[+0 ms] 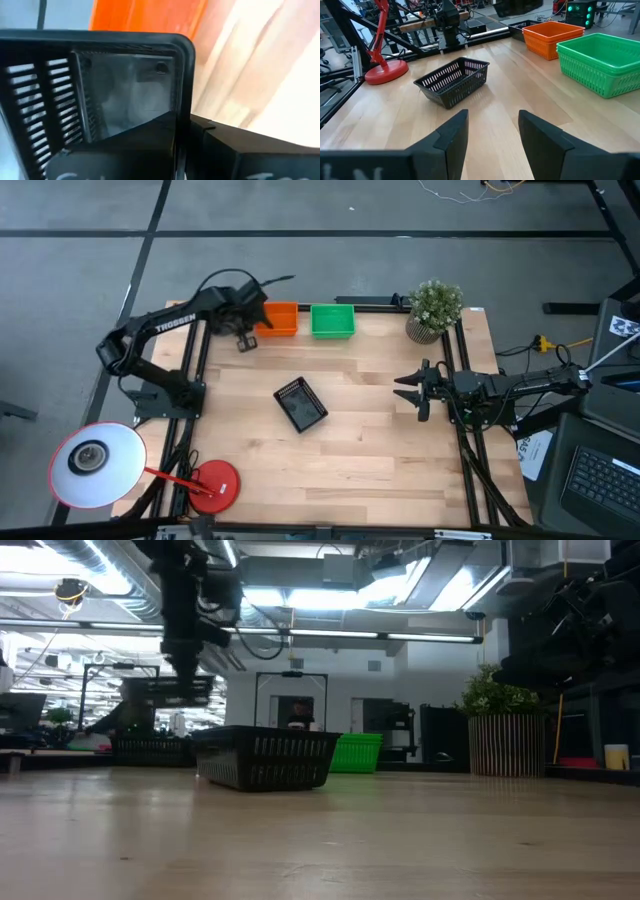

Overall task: Stack baskets by color
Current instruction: Stack the middle black bin on top of the top black bin

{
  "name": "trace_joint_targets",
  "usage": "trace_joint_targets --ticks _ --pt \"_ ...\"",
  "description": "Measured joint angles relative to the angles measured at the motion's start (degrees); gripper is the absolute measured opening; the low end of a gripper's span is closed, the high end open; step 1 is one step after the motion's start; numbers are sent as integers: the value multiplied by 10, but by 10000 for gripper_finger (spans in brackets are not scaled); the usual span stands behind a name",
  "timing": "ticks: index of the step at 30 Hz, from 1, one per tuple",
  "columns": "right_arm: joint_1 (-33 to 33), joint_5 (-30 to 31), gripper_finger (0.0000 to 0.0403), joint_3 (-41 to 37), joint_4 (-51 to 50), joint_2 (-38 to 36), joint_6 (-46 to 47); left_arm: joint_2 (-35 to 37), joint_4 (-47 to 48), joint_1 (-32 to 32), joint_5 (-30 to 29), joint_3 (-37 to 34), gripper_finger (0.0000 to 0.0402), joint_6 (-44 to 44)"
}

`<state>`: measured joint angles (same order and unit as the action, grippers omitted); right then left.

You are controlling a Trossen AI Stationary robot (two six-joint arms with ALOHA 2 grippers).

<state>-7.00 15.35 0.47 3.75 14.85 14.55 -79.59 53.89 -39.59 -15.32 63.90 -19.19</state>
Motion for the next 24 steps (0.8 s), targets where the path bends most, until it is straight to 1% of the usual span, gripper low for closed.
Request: trace_joint_targets --ticks 3,7,14,20,24 --pt "0 0 174 0 0 0 2 -16 -39 -17 2 0 0 -38" --pt "0 0 174 0 0 0 1 -48 -32 -45 -5 0 0 -56" --pt "0 0 174 0 0 0 0 -94 -65 -72 -14 0 0 -120" --pt "0 0 174 0 0 0 -1 -101 -49 -94 -49 0 0 -144" --pt "0 0 174 0 0 0 -1 -101 -14 -112 -50 0 0 -151"
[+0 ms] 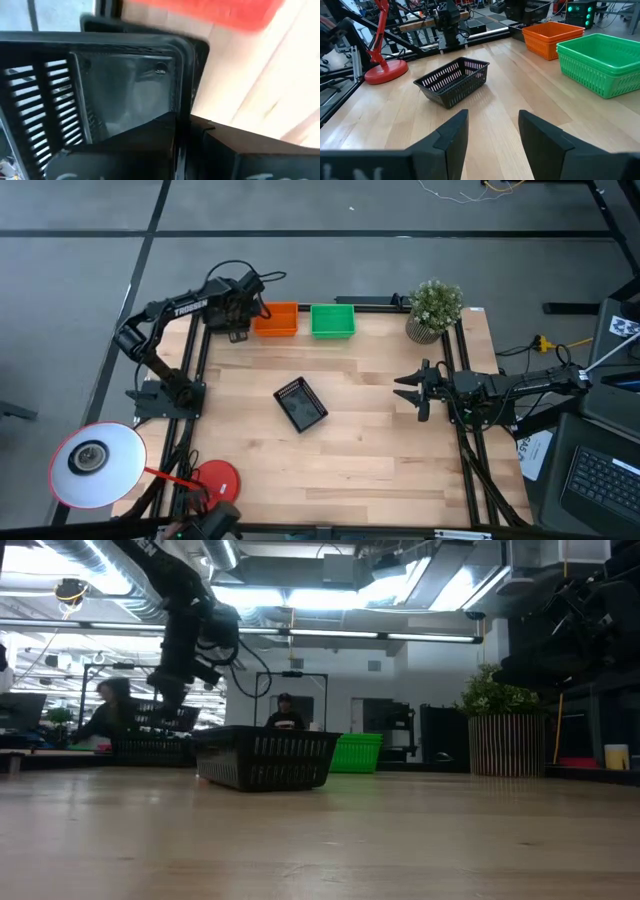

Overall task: Stack baskets by color
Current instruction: Stack the middle black bin on top of the top black bin

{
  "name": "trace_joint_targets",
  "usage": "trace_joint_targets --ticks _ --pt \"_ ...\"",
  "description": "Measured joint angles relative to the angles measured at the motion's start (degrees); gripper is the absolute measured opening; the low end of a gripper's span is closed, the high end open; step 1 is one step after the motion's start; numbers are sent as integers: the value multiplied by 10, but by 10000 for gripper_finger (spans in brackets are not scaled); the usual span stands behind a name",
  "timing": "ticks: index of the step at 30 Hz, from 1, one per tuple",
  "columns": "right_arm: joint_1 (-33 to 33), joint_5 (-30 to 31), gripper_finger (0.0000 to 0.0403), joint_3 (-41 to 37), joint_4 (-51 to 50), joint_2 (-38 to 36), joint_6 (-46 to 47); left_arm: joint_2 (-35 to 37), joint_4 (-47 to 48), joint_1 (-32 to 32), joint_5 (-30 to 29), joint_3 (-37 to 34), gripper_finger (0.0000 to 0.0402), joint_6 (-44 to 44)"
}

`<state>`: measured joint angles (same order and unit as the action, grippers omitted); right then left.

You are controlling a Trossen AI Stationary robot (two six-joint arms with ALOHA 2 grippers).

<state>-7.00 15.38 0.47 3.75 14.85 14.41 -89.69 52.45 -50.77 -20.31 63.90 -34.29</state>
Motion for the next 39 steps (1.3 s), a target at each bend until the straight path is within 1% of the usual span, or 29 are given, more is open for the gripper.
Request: trace_joint_targets --ticks 3,6,12,20,27,33,39 --pt "0 0 174 0 0 0 -1 0 17 -11 3 0 0 -35" --pt "0 0 174 0 0 0 -1 0 8 -18 3 0 1 -68" --pt "0 0 174 0 0 0 1 0 0 -23 4 0 21 -98" --pt "0 0 174 0 0 0 1 0 -10 -23 1 0 57 -99" --pt "0 0 174 0 0 0 1 0 -23 -23 -1 0 70 -98" --pt "0 -4 174 0 0 0 1 0 -4 -23 -2 0 94 -78" --pt "0 -4 174 0 0 0 1 0 -4 -21 -10 0 118 -52"
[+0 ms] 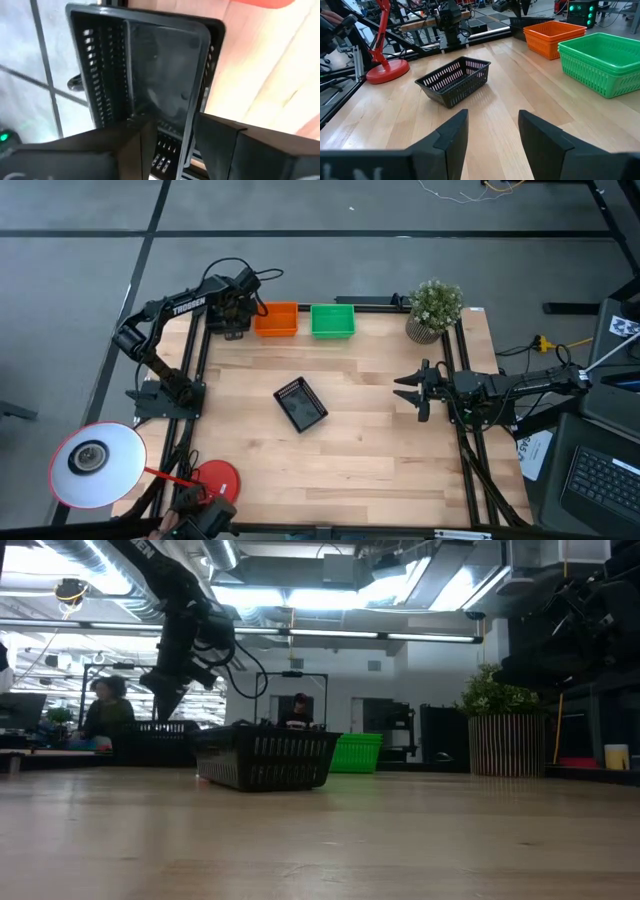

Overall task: Stack baskets by color
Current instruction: Stack the middle black bin on top of the top black bin, then stack the bottom black bin on top of the top black bin

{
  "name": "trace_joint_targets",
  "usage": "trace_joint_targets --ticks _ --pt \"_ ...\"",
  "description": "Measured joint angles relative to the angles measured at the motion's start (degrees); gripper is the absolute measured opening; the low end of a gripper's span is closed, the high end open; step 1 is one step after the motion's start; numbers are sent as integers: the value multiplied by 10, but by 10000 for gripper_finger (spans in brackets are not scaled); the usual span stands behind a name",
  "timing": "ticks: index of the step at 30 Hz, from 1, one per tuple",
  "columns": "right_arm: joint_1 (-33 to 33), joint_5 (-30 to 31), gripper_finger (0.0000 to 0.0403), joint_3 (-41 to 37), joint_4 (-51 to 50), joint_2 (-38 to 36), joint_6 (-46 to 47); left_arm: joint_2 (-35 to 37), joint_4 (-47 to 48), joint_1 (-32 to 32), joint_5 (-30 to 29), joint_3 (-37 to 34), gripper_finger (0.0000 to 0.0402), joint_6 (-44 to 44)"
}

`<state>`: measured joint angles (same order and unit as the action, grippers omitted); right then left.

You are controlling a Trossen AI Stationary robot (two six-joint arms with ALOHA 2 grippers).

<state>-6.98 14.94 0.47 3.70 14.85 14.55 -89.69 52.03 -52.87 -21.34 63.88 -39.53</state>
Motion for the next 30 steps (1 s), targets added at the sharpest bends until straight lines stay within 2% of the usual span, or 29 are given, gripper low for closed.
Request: trace_joint_targets --ticks 9,14,16,19,21,25,30 --pt "0 -1 174 0 0 0 0 7 31 34 -34 0 121 38" --pt "0 -1 174 0 0 0 0 7 48 63 -30 0 121 94" --pt "0 -1 174 0 0 0 0 7 53 84 -19 0 121 144" --pt "0 -1 174 0 0 0 0 8 59 130 25 0 121 235" --pt "0 -1 174 0 0 0 0 8 58 164 70 0 121 264" --pt "0 -1 174 0 0 0 0 8 33 244 161 0 121 289" --pt "0 0 174 0 0 0 0 8 -74 346 236 0 121 289"
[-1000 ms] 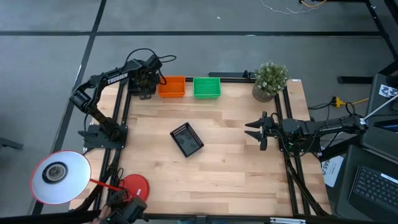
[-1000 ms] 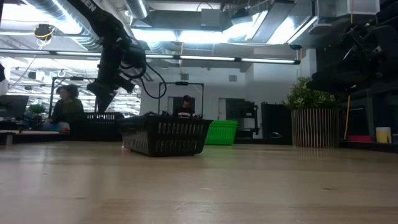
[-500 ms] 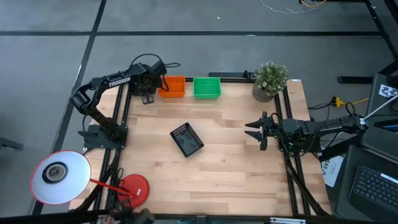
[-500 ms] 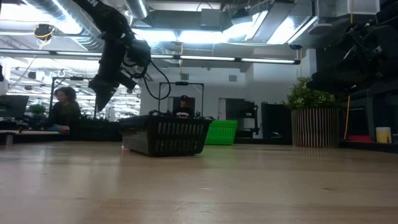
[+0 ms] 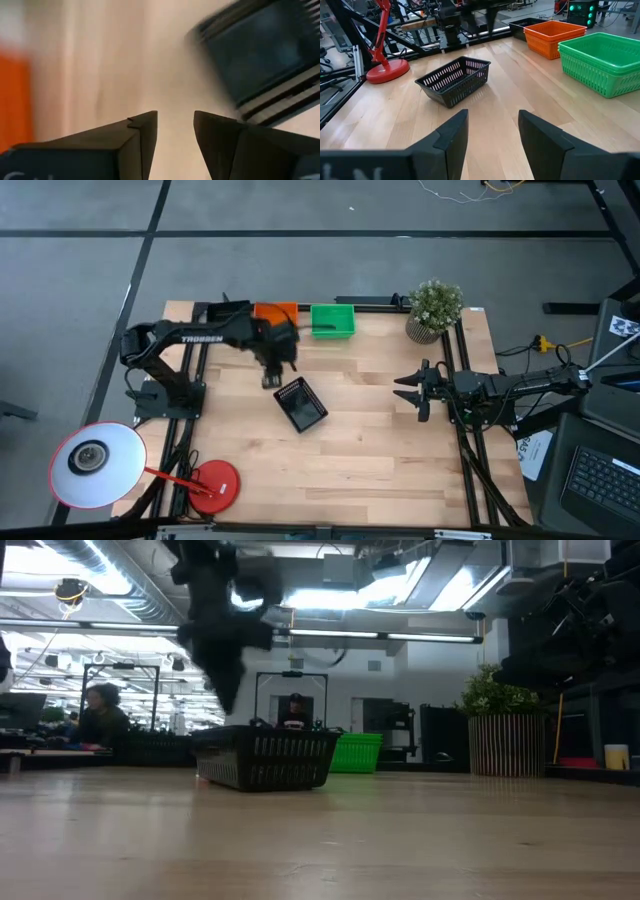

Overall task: Stack baskets by color
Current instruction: Stack the bottom black bin on top of the top black bin

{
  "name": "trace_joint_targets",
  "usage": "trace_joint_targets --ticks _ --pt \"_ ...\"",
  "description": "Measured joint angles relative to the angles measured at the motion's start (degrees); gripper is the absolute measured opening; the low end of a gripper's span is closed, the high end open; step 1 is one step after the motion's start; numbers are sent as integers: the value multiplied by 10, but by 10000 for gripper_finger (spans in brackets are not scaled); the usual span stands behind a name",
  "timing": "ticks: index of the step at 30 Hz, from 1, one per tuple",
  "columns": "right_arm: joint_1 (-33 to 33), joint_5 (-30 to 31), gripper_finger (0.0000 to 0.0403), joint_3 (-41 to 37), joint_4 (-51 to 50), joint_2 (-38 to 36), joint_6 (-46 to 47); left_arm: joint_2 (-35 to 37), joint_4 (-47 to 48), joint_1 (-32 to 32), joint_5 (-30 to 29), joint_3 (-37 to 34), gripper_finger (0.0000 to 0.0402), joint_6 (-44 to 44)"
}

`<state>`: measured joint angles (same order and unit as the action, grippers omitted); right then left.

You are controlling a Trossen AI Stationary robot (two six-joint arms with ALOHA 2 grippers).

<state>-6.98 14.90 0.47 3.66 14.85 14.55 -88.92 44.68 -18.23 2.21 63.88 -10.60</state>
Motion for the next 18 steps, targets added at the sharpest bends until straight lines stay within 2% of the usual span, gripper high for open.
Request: trace_joint_targets --ticks 6,11,18 --pt "0 0 174 0 0 0 0 0 -144 106 20 0 121 -17" --pt "0 0 174 0 0 0 0 0 -148 183 20 0 121 -90" --pt "0 0 174 0 0 0 2 -39 -153 265 1 0 121 -107"
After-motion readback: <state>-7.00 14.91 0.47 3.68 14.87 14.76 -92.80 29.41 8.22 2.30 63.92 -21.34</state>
